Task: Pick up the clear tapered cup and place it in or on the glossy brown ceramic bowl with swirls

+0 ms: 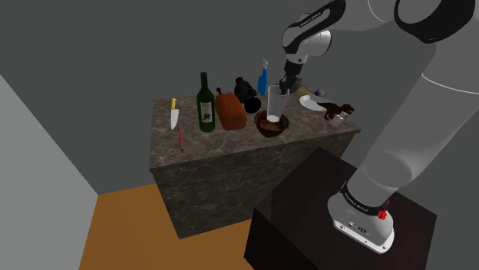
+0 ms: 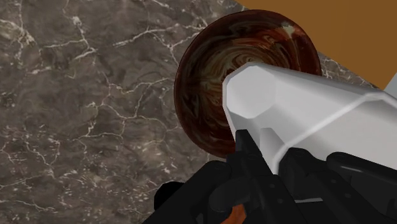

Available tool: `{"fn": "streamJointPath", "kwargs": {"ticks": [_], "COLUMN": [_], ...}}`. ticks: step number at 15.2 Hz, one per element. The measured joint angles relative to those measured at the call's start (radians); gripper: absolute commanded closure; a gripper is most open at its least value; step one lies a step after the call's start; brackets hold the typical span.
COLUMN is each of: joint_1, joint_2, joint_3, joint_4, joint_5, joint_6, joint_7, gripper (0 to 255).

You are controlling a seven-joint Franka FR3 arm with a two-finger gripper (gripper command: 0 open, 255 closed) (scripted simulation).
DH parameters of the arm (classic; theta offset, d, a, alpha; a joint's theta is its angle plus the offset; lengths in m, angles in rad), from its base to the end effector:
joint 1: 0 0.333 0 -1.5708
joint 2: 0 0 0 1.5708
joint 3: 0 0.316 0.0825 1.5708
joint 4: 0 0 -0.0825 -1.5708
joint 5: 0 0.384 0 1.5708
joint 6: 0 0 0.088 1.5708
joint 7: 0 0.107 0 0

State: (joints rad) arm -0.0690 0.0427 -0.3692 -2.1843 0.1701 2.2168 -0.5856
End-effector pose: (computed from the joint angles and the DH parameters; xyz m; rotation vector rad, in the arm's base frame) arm 0.4894 -0.2225 0.3702 -3.0320 -0.0677 -0.0806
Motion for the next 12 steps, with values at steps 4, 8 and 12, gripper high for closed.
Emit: {"fn": "streamJointPath", "kwargs": {"ticks": [4,8,12], "joint_1": [0.000,-0.001,-0.004], "joint_2": [0.000,-0.008,-0.056], "joint_3": [0.000,-0.002,-0.006], "joint_4": [0.000,0.006,0.056], "joint_5": [0.000,-0.005,-0.035], "joint_6": [0.000,-0.013,-0.105], "joint_7": [0.000,0.002,0.023], "gripper": [0,0,0]}}
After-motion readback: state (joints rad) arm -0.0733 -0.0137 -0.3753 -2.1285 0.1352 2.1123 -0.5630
